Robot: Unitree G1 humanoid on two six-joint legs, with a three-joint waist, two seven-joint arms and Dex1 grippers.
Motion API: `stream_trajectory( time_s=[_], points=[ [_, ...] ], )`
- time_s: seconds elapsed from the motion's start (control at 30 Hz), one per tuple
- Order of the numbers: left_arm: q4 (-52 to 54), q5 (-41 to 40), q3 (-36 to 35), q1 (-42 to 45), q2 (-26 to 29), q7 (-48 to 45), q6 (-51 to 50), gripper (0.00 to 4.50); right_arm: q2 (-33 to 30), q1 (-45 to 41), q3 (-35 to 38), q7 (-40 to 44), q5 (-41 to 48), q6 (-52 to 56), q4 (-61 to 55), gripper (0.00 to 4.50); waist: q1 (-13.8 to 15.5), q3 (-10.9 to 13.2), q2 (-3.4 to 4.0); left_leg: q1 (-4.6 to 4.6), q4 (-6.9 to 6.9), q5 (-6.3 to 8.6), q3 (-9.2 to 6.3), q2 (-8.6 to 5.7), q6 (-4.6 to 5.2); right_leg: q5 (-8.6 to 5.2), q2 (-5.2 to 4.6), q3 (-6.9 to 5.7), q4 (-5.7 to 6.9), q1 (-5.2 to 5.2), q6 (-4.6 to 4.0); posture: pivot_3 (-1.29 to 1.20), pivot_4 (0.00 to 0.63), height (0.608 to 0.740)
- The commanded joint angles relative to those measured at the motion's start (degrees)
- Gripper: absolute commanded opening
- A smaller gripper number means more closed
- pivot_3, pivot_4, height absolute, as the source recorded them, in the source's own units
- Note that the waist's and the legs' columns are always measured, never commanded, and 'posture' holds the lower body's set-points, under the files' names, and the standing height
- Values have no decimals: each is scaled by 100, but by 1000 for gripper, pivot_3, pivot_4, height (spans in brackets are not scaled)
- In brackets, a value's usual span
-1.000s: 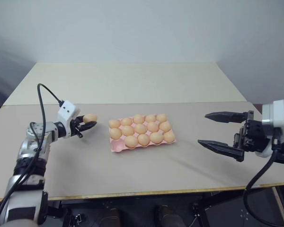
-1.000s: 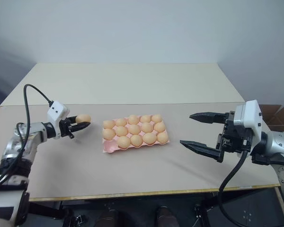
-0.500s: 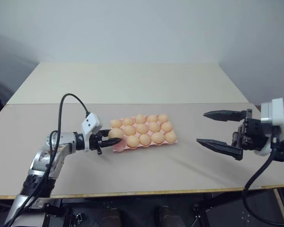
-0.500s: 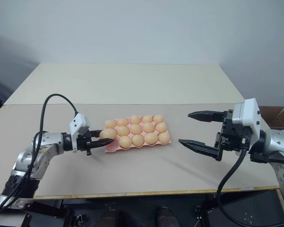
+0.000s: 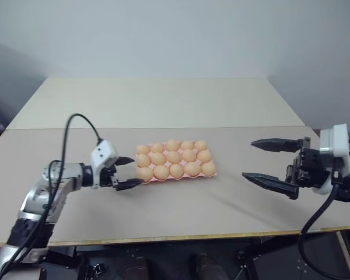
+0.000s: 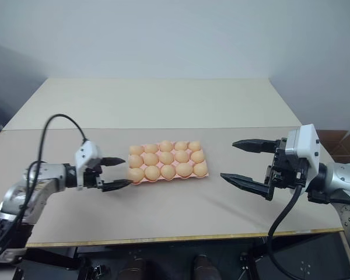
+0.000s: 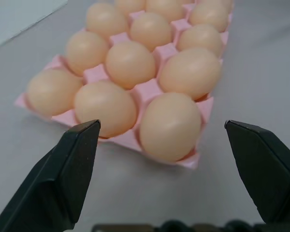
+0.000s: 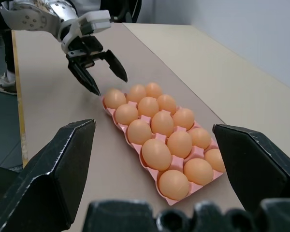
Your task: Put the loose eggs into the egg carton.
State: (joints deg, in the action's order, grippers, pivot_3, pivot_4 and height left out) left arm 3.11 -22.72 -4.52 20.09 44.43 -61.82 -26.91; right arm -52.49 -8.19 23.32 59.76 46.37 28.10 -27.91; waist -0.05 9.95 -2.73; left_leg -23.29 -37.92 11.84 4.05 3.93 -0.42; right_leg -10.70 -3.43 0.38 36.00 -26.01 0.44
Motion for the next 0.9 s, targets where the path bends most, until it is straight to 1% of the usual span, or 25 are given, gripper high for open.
stream_trajectory(
  time_s=[0.03, 0.1, 0.17, 0.27, 0.33, 0.6, 0.7, 0.9],
  points=[
    [412, -555, -870, -97, 310, -93, -136, 4489, -8, -104, 100, 38, 56, -109, 13, 4500, 1, 0, 0, 1, 0, 0, 0, 0, 0, -1, 0, 0, 0, 1, -1, 0, 150, 740],
    [587, -760, -1402, -448, 620, -278, -181, 4489, -1, -141, 56, 69, 26, -132, 71, 4500, -20, 0, 1, 3, 0, 0, 1, -1, 0, -6, -1, 0, 0, 1, -10, 0, 150, 740],
    [723, -835, -1756, -752, 842, -326, -195, 4489, 7, -159, 34, 96, 12, -144, 107, 4500, -53, 0, 1, 2, 2, 0, 4, 1, 0, -10, -1, 4, -1, -3, -15, 0, 150, 740],
    [980, -933, -2360, -1340, 1069, -310, -338, 4489, 57, -143, -33, 146, -7, -165, 167, 4500, -62, 0, 1, 3, 2, 1, 6, 2, 0, -16, -2, 3, -1, -5, -25, 0, 150, 740],
    [1228, -1082, -2639, -1639, 1061, -220, -476, 4489, 92, -136, -83, 176, -9, -159, 198, 4500, -61, 0, 1, 4, 2, 1, 6, 2, 0, -17, -3, 3, -2, -4, -26, 0, 150, 740],
    [2458, -1709, -3548, -2674, 636, 441, -1128, 4489, 78, -304, -296, 362, -115, -151, 510, 4500, -47, 0, 1, 2, 3, 1, 13, 2, -2, -17, -5, 7, -4, -7, -26, 0, 150, 740],
    [2694, -1832, -3737, -2907, 582, 602, -1241, 4489, 92, -392, -384, 428, -164, -177, 608, 4500, -53, 0, 1, 6, 3, 1, 14, 3, -1, -17, -3, 7, -1, -8, -26, 0, 150, 740],
    [2867, -2036, -3917, -3080, 601, 755, -1341, 4489, 112, -489, -459, 528, -221, -203, 702, 4500, -52, 0, 1, 7, 3, 1, 15, 2, -2, -18, -3, 9, -1, -9, -27, 0, 150, 740]
  ],
)
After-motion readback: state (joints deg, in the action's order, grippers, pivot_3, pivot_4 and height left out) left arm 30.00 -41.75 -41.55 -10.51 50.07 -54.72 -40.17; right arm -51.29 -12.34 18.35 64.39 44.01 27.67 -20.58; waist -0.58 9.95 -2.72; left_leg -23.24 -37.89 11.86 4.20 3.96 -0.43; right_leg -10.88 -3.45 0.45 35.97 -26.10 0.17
